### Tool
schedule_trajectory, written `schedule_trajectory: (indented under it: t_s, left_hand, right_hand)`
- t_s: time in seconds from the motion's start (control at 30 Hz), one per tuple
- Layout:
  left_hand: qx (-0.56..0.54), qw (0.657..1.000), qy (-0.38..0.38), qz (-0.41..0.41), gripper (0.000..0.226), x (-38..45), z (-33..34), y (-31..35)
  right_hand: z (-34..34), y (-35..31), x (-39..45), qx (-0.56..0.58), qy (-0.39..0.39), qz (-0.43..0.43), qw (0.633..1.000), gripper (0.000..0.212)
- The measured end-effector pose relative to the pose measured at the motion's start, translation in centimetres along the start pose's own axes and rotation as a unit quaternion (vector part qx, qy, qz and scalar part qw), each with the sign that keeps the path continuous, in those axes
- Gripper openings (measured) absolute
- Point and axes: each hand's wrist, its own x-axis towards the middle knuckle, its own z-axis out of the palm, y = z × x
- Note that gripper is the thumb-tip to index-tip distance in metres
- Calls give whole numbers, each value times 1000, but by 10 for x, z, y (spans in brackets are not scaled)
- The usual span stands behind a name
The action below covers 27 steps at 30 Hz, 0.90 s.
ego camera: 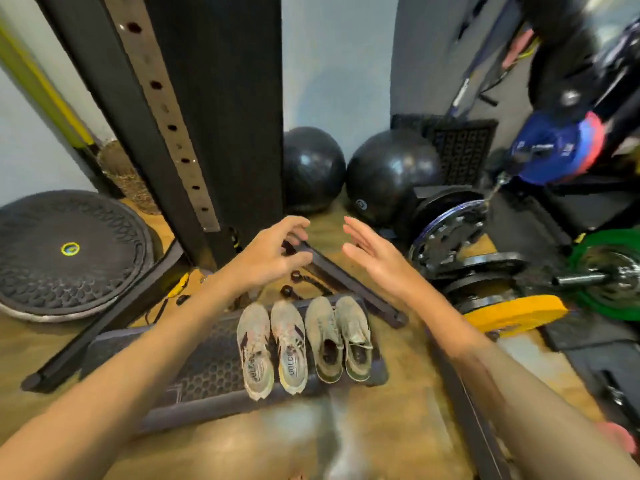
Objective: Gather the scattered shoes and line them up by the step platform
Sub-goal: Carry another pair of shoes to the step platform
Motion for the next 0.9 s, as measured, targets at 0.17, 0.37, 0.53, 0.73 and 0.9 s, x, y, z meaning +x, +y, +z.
schedule_trajectory:
  t_s: [0.17,0.37,0.53,0.73,0.9]
  left_hand:
    - [-29,985,-73,153,55,15,23,146]
    - [-96,924,-202,311,61,-11,131,303]
    - [-116,843,-332,407,63,-72,246,421]
    - [-148,749,-474,439,59,-194,394,531]
    - [-161,668,-560,462,61,-295,494,587]
  right_hand:
    - [-97,-56,-111,20,97,-40,994,70]
    - [-182,-66,-314,-59,297,-40,952,73]
    - [-210,-53,-498,-123,423,23,897,74]
    - [-196,-46,-718,-105,555,105,819,69]
    - [-162,-45,-871,-124,636,191,737,78]
